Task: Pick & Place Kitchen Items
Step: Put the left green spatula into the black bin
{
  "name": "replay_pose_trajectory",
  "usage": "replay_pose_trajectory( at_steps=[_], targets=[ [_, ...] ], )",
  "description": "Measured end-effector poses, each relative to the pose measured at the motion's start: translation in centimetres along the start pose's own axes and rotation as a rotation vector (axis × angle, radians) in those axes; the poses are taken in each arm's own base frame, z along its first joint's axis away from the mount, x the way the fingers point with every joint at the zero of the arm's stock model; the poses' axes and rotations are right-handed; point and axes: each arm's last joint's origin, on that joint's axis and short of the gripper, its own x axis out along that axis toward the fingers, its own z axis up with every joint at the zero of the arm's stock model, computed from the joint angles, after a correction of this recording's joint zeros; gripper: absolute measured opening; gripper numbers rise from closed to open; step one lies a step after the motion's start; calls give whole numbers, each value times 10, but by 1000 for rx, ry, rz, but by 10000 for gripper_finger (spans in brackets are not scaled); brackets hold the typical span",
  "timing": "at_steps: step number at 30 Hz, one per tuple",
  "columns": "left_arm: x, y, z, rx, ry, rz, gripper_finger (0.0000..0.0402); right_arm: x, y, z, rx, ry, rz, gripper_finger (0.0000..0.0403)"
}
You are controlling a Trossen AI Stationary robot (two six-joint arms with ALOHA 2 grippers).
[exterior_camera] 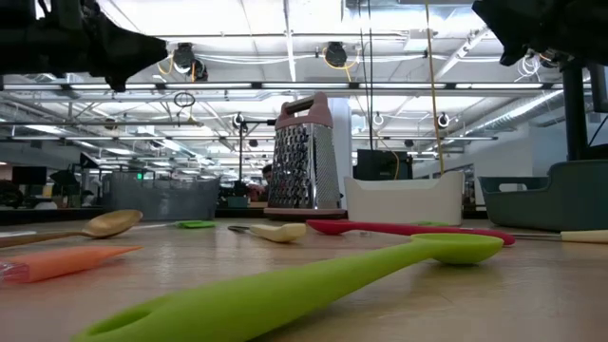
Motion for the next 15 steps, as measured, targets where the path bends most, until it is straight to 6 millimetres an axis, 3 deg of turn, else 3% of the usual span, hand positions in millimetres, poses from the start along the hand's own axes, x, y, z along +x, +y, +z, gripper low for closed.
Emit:
replay_pose_trajectory(
  at_steps=[8,15],
  targets=[
    [14,-4,12,-15,-151,-96,172,12,3,-7,-34,-5,-12,121],
    [35,-7,22,-20,-86,-112,175,31,1,-22,-71,127,-51,121]
  ],
)
